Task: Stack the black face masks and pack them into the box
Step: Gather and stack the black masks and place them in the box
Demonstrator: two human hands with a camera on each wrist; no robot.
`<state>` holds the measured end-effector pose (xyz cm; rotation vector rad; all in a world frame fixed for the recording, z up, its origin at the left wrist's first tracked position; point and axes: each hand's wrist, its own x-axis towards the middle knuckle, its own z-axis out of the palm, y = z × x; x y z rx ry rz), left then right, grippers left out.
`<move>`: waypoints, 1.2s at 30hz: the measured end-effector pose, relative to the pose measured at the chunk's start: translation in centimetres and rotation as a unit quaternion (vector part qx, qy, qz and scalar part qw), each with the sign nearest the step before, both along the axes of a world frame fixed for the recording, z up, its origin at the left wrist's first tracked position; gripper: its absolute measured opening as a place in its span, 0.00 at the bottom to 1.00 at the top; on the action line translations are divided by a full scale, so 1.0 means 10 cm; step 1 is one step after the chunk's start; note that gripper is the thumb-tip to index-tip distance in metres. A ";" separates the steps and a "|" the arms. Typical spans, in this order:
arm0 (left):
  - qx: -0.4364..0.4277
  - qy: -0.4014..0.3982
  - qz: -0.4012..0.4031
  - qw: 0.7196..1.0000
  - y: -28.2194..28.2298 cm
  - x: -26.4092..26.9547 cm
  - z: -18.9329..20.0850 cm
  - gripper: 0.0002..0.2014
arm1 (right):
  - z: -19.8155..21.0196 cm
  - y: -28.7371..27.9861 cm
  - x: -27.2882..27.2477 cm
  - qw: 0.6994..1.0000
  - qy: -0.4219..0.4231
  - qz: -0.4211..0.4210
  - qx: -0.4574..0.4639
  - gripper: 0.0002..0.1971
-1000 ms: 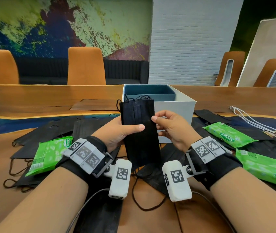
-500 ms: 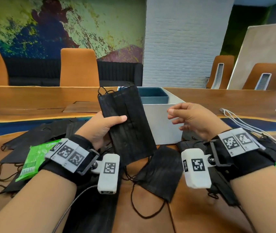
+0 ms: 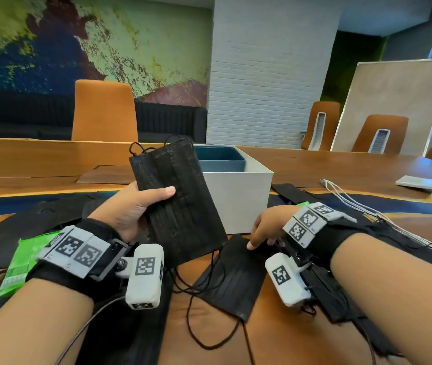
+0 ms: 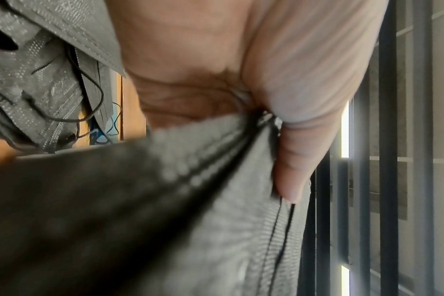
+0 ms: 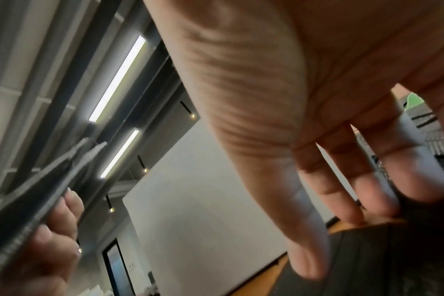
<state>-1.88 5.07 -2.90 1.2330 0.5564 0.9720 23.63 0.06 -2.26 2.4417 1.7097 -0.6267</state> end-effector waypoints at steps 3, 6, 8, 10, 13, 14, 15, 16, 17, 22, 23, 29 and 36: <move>-0.007 0.008 0.019 1.000 0.02 -0.02 -0.01 0.24 | -0.05 0.08 -0.06 0.995 -0.097 0.023 -0.028 0.28; -0.013 0.025 0.026 0.999 0.04 -0.04 -0.03 0.25 | -0.06 0.11 -0.10 0.990 -0.132 0.032 -0.042 0.28; -0.011 0.035 0.029 0.999 0.03 -0.04 -0.03 0.25 | -0.06 0.11 -0.09 0.989 -0.134 0.038 -0.047 0.27; -0.006 0.045 0.030 0.999 0.02 -0.04 -0.02 0.24 | -0.08 0.11 -0.09 0.989 -0.132 0.046 -0.039 0.26; -0.006 0.058 0.031 0.998 0.02 -0.04 -0.01 0.25 | -0.09 0.11 -0.07 0.991 -0.119 0.055 -0.024 0.20; -0.007 0.060 0.031 0.998 0.01 -0.03 -0.01 0.25 | -0.08 0.10 -0.05 0.991 -0.116 0.060 -0.017 0.15; -0.008 0.061 0.030 0.998 0.01 -0.03 -0.01 0.25 | -0.07 0.10 -0.03 0.992 -0.108 0.066 -0.009 0.12; -0.008 0.063 0.030 0.998 0.01 -0.03 -0.01 0.25 | -0.07 0.09 0.00 0.994 -0.090 0.065 -0.002 0.10; -0.006 0.065 0.029 0.997 0.00 -0.03 0.00 0.25 | -0.07 0.07 0.02 0.996 -0.065 0.059 0.006 0.10; 0.001 0.084 0.025 0.996 -0.02 -0.02 0.01 0.23 | -0.14 0.03 0.00 0.995 -0.079 0.063 -0.013 0.24; 0.002 0.085 0.028 0.996 -0.03 -0.02 0.01 0.23 | -0.14 0.04 -0.01 0.994 -0.088 0.065 -0.021 0.26; 0.004 0.068 0.030 0.997 -0.03 -0.02 0.01 0.22 | -0.11 0.09 -0.07 0.991 -0.099 0.081 -0.039 0.23; 0.003 0.063 0.018 0.998 0.01 -0.02 -0.02 0.26 | 0.02 0.05 -0.02 0.994 -0.044 0.098 0.000 0.13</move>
